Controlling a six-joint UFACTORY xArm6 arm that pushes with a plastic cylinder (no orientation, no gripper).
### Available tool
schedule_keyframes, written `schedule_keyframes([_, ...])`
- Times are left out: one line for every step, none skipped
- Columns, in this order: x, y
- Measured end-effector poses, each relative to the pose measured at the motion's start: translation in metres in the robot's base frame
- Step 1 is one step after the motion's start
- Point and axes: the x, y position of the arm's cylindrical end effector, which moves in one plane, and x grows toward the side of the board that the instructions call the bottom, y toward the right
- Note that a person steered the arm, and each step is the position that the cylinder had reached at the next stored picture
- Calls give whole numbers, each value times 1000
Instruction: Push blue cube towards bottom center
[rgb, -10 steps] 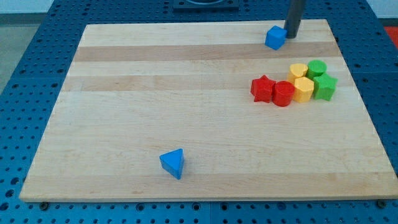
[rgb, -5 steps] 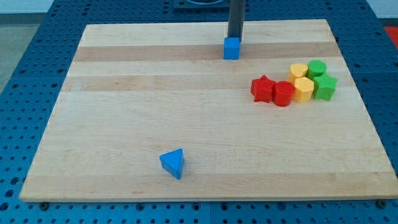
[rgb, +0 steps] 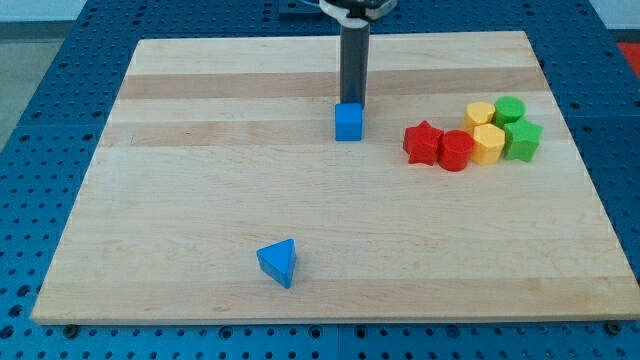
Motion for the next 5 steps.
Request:
schedule_keyframes([24,-9])
schedule_keyframes([48,-17])
schedule_keyframes([72,-19])
schedule_keyframes([91,-17])
schedule_keyframes([113,-17])
